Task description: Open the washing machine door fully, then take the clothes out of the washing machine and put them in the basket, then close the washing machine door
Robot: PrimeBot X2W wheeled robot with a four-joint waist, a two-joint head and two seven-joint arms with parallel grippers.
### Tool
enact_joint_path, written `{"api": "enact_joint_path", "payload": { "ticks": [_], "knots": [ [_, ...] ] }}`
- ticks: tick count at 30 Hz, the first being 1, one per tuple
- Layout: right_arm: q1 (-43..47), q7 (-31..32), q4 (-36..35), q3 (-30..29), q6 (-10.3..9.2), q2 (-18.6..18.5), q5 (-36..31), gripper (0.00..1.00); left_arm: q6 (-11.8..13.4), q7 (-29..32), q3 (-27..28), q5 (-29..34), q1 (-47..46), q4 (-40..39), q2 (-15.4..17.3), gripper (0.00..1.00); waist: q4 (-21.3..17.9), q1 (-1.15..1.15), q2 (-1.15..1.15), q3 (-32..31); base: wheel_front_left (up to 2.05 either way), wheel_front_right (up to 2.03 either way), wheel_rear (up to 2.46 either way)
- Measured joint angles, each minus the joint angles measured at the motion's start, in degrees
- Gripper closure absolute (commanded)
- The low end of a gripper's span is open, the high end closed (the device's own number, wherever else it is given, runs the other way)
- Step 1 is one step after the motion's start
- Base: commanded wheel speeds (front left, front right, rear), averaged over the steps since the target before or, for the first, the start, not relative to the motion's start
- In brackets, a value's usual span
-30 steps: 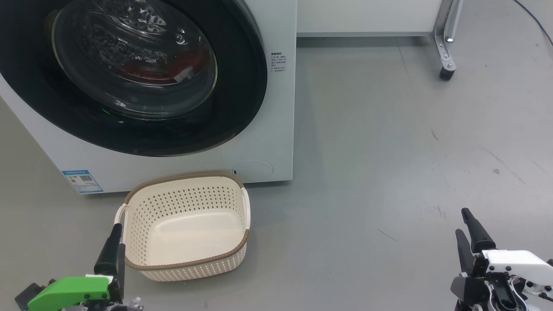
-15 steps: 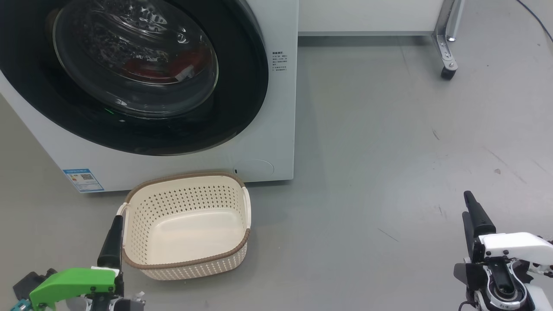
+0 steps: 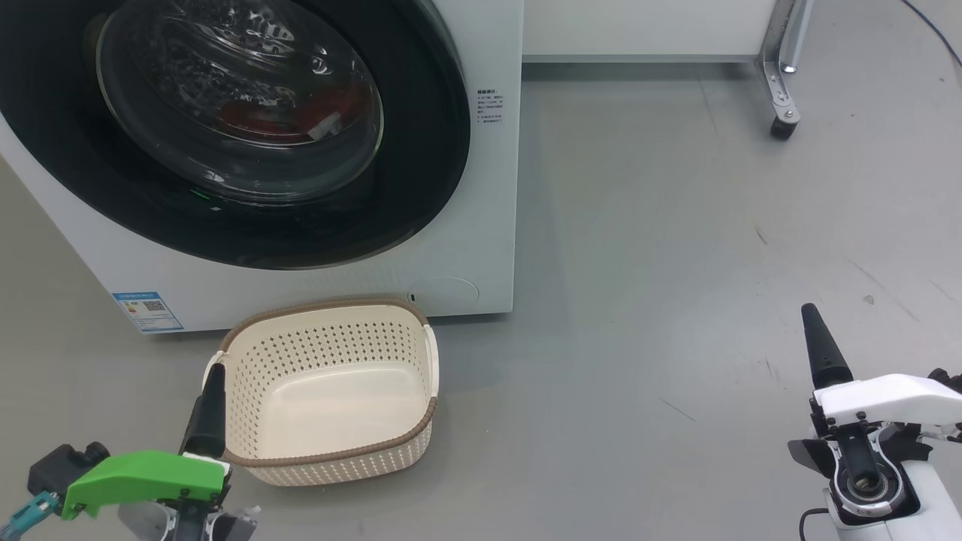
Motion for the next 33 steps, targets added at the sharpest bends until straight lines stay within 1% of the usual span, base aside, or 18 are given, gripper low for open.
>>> {"api": "enact_joint_path", "payload": {
  "ticks": [6, 16, 17, 33],
  "knots": [
    [-1.3, -1.3, 0.8, 2.9, 0.01, -1.7, -5.6, 0.00, 0.0, -1.3, -1.4, 4.5, -1.4, 1.0, 1.1, 0.00, 0.1, 0.00, 0.00, 0.0, 0.00, 0.00, 0.00],
    [-3.5, -3.3, 3.1, 8.3, 0.01, -3.9, -14.7, 0.00, 0.0, -3.2, -3.0, 12.9, -2.3, 1.9, 1.3, 0.00, 0.2, 0.00, 0.00, -0.1, 0.00, 0.00, 0.00],
    [-3.5, -3.3, 3.1, 8.3, 0.01, -3.9, -14.7, 0.00, 0.0, -3.2, -3.0, 12.9, -2.3, 1.9, 1.3, 0.00, 0.2, 0.00, 0.00, -0.1, 0.00, 0.00, 0.00],
    [-7.4, -6.9, 7.3, 15.5, 0.00, -6.3, -26.8, 0.00, 0.0, -6.5, -4.8, 28.0, -2.4, 3.4, 1.3, 0.00, 0.4, 0.00, 0.00, 0.0, 0.00, 0.00, 0.00]
  ]
}}
